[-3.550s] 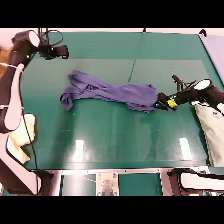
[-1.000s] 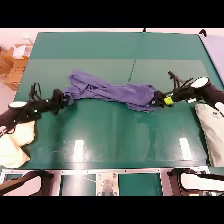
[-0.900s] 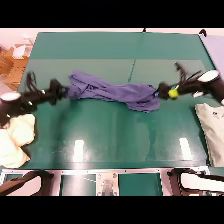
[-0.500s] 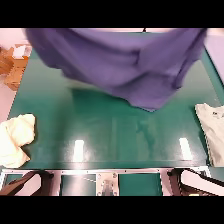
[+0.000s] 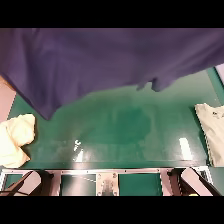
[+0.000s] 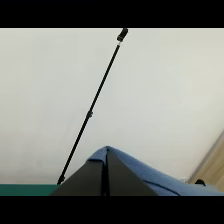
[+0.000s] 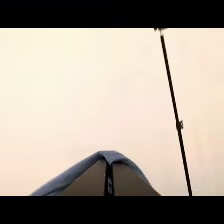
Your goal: Fold the shirts.
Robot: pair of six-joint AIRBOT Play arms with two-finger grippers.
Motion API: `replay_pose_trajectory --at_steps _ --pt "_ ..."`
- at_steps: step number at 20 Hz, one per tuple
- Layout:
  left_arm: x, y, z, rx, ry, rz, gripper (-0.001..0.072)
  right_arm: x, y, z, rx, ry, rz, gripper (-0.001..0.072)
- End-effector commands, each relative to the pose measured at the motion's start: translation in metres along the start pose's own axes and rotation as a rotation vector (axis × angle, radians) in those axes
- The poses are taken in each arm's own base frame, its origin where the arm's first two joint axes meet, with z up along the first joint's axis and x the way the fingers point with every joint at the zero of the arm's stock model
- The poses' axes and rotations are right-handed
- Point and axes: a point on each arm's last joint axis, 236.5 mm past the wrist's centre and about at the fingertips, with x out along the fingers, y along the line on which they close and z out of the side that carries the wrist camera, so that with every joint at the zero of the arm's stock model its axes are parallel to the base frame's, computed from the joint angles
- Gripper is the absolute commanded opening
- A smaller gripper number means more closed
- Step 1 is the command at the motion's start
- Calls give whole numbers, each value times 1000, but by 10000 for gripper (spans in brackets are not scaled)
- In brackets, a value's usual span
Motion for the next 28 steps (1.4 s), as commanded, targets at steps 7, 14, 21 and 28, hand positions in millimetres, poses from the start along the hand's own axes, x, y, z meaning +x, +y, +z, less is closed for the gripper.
replay_pose_trajectory --at_steps 7,14,21,28 --pt "7 121 -118 -279 332 134 18 57 -61 -103 231 247 56 16" --pt "91 268 -353 -587 613 194 19 171 -131 -431 518 844 -13 16" --pt "112 371 -477 -680 622 310 19 172 -203 -590 663 1019 -174 17" --pt "111 397 -484 -567 617 362 19 170 -226 -603 681 1017 -212 16"
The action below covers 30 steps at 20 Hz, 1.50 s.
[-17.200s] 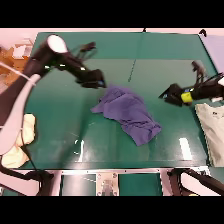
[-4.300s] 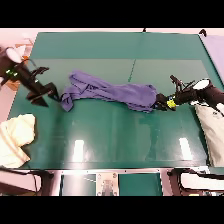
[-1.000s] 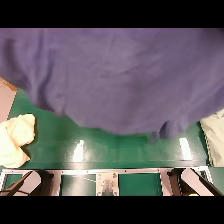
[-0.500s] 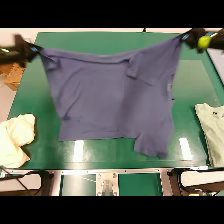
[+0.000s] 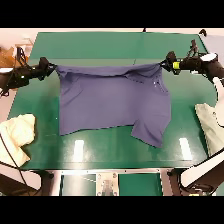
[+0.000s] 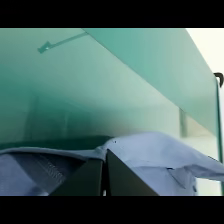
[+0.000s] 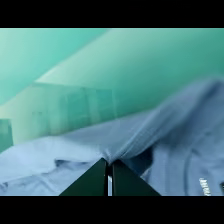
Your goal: Fold the shirts.
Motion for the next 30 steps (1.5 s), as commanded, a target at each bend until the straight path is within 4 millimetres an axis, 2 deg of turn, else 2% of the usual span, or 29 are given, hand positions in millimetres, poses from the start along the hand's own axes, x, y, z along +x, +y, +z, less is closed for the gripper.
replay_pose_trajectory --at_steps 1,4,7,9,12,17,22,27,30 --pt "3 9 -2 118 29 42 20 -5 -12 7 7 -1 -6 16" --pt "-5 13 -20 272 168 93 19 -22 -27 1 -7 63 -14 16" --pt "-12 11 -39 296 269 88 19 -33 -53 -20 -43 171 -89 15" --pt "-18 19 -56 304 349 109 20 -36 -68 -35 -77 238 -153 16" --pt "-27 43 -66 309 414 206 19 -34 -79 -50 -86 286 -188 15" --pt "-30 61 -72 277 444 273 19 -26 -99 -75 -96 346 -251 15" --pt "-30 71 -94 251 500 293 19 -25 -105 -76 -92 343 -267 15" --pt "-8 63 -117 289 540 279 19 -26 -108 -76 -90 344 -281 15" --pt "-11 65 -127 302 586 290 19 -27 -109 -76 -87 345 -288 16"
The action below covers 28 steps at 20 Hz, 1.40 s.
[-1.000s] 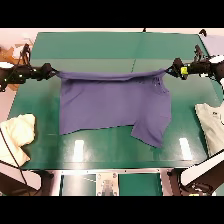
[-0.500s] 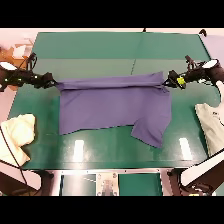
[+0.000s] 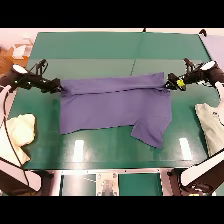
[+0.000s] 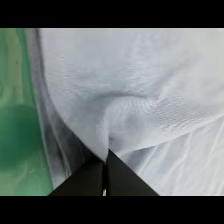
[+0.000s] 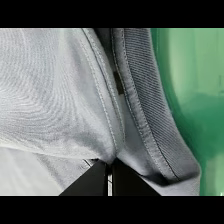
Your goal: Fold the shirts.
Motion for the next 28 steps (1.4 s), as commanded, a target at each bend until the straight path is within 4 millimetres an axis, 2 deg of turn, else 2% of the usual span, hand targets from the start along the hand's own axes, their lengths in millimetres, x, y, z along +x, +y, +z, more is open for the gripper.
replay_pose_trajectory --at_steps 1,3,7,8,9,10,11,13,16,18,19,20,22,24,26,27,28 --pt "5 3 -12 16 53 33 19 0 -2 -1 4 2 -9 16" --pt "4 12 -16 10 68 72 19 1 -2 -1 4 2 -9 16" --pt "4 12 -14 -11 59 74 20 1 -2 -1 4 2 -9 18" --pt "3 10 -12 -20 55 68 20 0 -2 0 3 2 -9 48" --pt "1 7 -11 -16 58 60 165 0 -2 0 3 2 -8 233" --pt "-2 4 -10 -9 61 55 470 0 -1 0 5 3 -5 321" --pt "-8 -1 -8 -5 66 49 573 -2 1 0 12 5 -2 325" --pt "-23 -13 -7 7 103 31 567 -15 6 3 1 6 4 326" --pt "-55 -16 -18 -49 171 32 567 -52 9 5 -7 -24 8 325" --pt "-83 -13 -38 -103 230 14 567 -79 5 -4 16 -47 5 323" --pt "-97 -11 -51 -138 250 5 567 -90 1 -15 36 -54 1 319" --pt "-108 -9 -63 -177 243 -1 567 -98 -4 -30 56 -52 -1 302" --pt "-122 -5 -101 -264 203 11 567 -108 -14 -71 94 -49 -9 291" --pt "-119 -6 -152 -343 147 39 567 -112 -24 -115 160 -77 -18 275" --pt "-102 -12 -200 -438 83 57 567 -108 -24 -157 232 -123 11 254" --pt "-92 -20 -221 -490 59 30 567 -104 -23 -176 263 -145 23 263" --pt "-82 -29 -234 -531 40 -10 567 -98 -24 -190 277 -156 23 324"
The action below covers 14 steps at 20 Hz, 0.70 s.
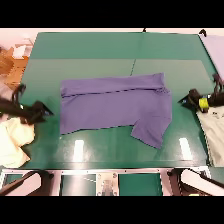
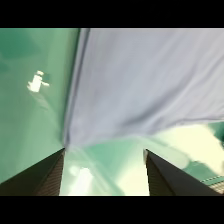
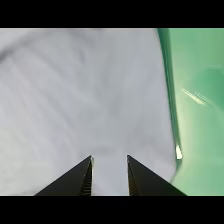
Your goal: Fold the shirts.
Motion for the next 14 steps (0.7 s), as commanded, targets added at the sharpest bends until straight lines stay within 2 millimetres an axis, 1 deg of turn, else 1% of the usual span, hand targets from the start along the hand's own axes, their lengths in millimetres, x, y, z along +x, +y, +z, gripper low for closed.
replay_pose_trajectory --at_steps 1,2,3,4,6,7,9,11,12,14 --pt "40 6 -55 -175 -88 -103 567 11 -18 -56 82 -69 13 390" --pt "51 1 -63 -208 -83 -149 567 15 -21 -65 89 -64 11 406" --pt "60 0 -68 -220 -76 -167 566 18 -24 -72 96 -54 9 405" --pt "69 3 -71 -224 -83 -154 566 21 -25 -76 100 -43 9 405" --pt "78 7 -62 -221 -139 -119 566 21 -25 -77 100 -39 10 405" --pt "79 8 -56 -226 -169 -108 566 21 -24 -77 101 -39 13 405" --pt "80 11 -50 -267 -196 -88 566 21 -24 -77 101 -39 13 405" --pt "78 14 -40 -297 -243 -85 563 21 -24 -76 103 -43 15 405" --pt "77 10 -32 -307 -275 -102 503 21 -24 -76 103 -43 15 405" --pt "79 -3 -22 -304 -321 -132 495 21 -24 -77 105 -41 15 406"
